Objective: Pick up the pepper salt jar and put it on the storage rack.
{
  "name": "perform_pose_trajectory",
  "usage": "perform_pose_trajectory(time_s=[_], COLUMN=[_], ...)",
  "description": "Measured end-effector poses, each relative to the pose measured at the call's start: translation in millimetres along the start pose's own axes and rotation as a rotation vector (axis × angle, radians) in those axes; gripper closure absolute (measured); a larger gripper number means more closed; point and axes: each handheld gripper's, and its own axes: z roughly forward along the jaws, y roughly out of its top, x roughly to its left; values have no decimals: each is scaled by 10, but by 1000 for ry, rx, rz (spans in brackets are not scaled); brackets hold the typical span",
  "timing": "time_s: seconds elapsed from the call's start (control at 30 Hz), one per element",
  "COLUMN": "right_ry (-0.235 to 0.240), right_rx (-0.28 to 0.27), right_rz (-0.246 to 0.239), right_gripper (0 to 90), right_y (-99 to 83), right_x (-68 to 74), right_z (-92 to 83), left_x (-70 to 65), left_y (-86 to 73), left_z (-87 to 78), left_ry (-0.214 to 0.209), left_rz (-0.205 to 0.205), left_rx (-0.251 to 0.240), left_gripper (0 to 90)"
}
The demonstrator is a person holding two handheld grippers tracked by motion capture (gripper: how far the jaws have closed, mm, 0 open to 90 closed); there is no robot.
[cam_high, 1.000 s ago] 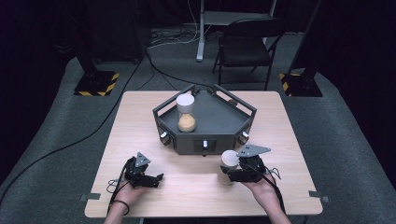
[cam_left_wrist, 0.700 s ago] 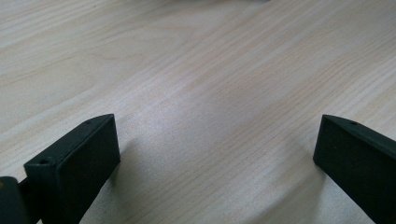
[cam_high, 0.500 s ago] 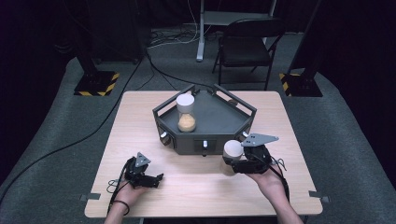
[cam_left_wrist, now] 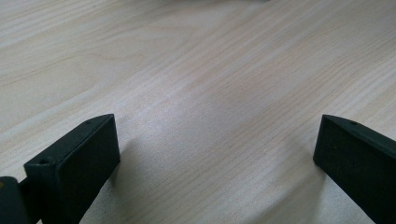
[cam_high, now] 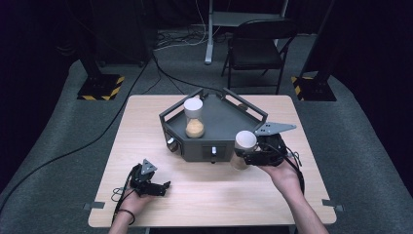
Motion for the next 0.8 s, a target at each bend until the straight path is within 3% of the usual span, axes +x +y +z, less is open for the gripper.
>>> perform_pose_trajectory(time_s=[0.43, 0.8], right_ry=[-21, -60], right_rx=[-25, -22], right_rz=[-12, -17], right_gripper=[329, 329], right_y=[292, 523], right_x=[7, -35], right_z=[-52, 33], left_x=[0, 0], left_y=[0, 0], left_z=[0, 0], left_ry=[0, 0], left_rz=[0, 0], left_rx=[0, 0], left_gripper=[3, 3])
